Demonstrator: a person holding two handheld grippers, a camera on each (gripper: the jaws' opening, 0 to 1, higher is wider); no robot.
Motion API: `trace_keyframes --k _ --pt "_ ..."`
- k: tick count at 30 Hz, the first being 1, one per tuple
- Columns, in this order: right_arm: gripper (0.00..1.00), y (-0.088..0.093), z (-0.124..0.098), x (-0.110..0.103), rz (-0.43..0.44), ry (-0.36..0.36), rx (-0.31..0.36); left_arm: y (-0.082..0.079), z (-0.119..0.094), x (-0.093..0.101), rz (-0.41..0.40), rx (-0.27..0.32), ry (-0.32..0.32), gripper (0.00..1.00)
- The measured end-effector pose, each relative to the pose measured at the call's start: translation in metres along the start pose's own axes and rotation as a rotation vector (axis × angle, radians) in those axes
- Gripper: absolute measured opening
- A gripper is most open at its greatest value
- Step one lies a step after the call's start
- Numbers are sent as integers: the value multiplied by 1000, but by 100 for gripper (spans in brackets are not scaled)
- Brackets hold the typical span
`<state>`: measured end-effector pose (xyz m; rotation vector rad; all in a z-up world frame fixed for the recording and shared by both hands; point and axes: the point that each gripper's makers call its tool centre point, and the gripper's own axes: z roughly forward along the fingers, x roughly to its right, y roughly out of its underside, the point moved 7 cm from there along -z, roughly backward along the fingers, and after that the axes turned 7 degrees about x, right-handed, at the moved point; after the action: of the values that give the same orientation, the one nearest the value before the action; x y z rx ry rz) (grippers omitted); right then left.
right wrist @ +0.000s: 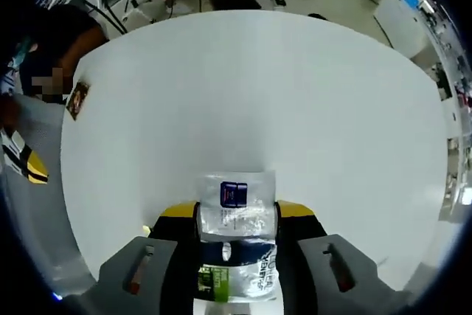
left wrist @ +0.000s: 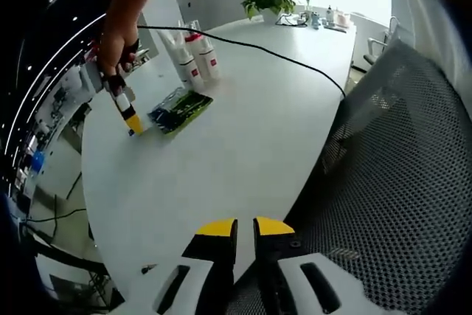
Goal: Arrange the skincare products in the storage area until every visible bottle or jar stands upright without overlapping.
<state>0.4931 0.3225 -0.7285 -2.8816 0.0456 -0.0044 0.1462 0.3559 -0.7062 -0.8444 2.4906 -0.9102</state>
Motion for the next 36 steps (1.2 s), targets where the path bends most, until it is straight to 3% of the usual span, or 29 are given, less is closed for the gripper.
trace_keyframes --k 4,20,27,29,32,36 --pt "38 5 8 4 7 -2 -11 -3 -2 1 1 31 8 9" --pt "38 7 9 4 -15 12 -35 -3 0 1 -3 30 4 10" --pt "47 7 -1 2 -20 45 -30 -3 -2 1 -1 30 -4 10" --pt "49 -1 -4 -1 -27 71 -7 -3 -2 1 1 30 -4 10" --pt "49 -23 -14 -18 -128 71 65 -3 -2 2 0 25 9 10" --pt "52 -57 -8 -56 -298 -13 135 -1 -1 5 15 6 27 10"
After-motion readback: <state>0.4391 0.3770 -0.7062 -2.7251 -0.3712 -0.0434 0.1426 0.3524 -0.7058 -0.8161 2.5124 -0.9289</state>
